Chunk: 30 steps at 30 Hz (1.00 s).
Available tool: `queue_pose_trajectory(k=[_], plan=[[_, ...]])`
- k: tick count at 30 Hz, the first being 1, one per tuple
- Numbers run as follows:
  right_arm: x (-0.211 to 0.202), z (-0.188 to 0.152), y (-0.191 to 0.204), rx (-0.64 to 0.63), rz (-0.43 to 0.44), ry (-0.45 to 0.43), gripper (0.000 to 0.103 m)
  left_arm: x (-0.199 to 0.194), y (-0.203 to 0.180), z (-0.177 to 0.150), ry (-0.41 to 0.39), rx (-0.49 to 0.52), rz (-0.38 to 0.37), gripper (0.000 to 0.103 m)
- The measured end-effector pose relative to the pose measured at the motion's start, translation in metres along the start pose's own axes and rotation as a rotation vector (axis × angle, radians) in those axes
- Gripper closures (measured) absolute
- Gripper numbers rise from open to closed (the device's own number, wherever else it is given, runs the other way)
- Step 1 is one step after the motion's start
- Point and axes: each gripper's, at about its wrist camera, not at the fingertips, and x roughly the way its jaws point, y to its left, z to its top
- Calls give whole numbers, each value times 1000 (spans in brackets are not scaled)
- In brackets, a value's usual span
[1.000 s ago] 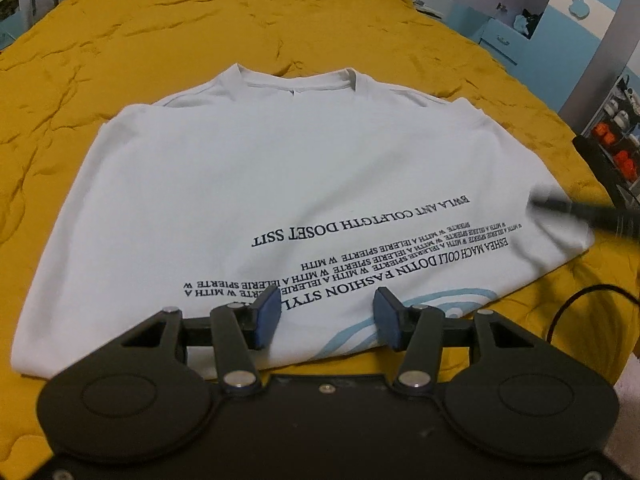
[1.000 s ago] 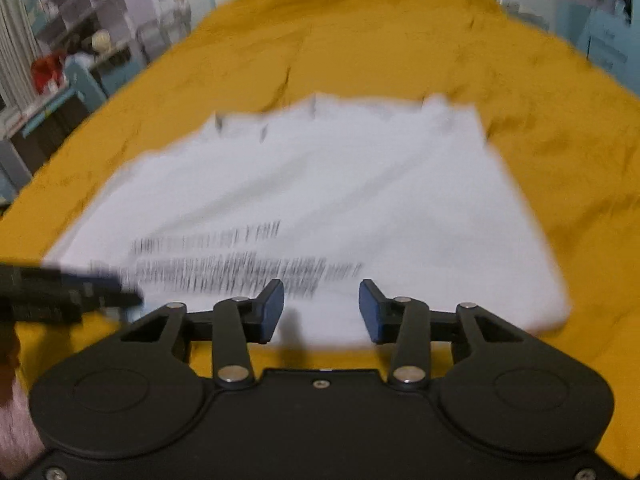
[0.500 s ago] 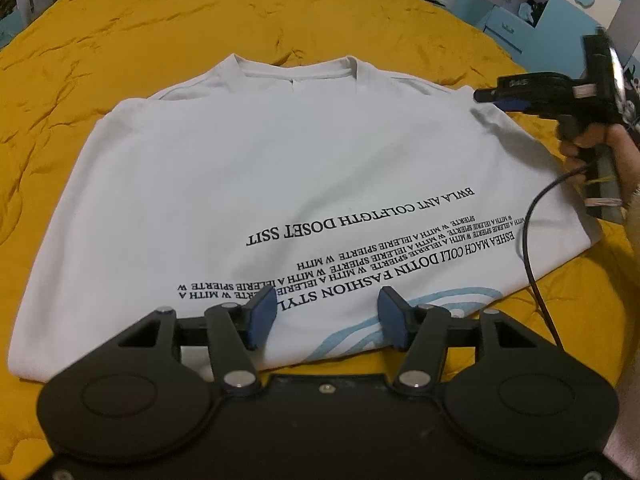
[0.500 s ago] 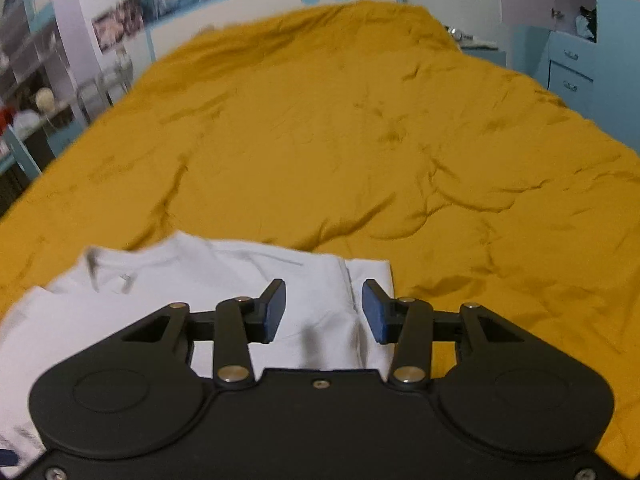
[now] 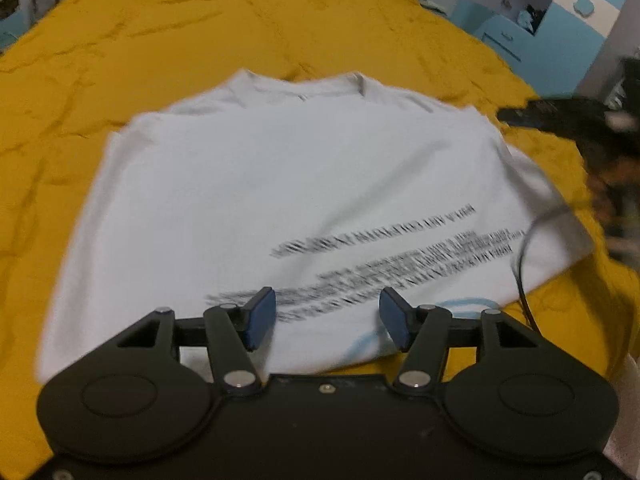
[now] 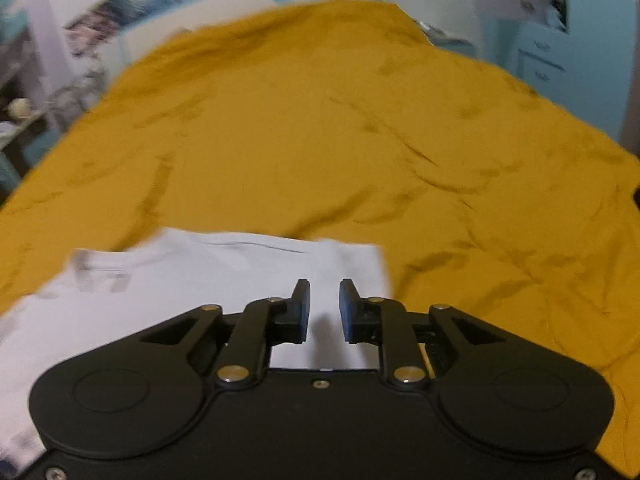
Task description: Fold small clothes
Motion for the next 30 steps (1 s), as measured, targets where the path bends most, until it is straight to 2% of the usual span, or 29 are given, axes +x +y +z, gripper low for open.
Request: queue_pose_trajectory(k=[2, 4, 6, 11, 13, 15, 18, 24, 30], plan=[[-20, -8, 34, -88, 67, -1, 83, -12, 17, 5, -18, -7, 19, 42], [-37, -23, 74, -187, 137, 7, 71, -23, 38, 10, -29, -23, 54, 42], [-48, -41, 116, -270, 218, 29, 65, -31, 58, 13, -34, -33, 87, 42], [-68, -88, 208, -480, 364, 77, 62, -47, 112, 22, -49, -85, 151, 42], [-75, -110, 245, -580, 401, 74, 56, -48, 128, 25, -47, -110, 156, 42], [-79, -131, 276, -675, 437, 73, 56, -45, 143, 29, -38, -130, 160, 42], [-79, -152, 311, -789, 442, 59, 56, -36, 163, 36, -18, -165, 146, 42], [-68, -178, 355, -963, 353, 8, 56, -14, 178, 44, 7, -191, 122, 42], [-64, -174, 367, -975, 337, 5, 56, 12, 177, 63, 30, -160, 112, 42]])
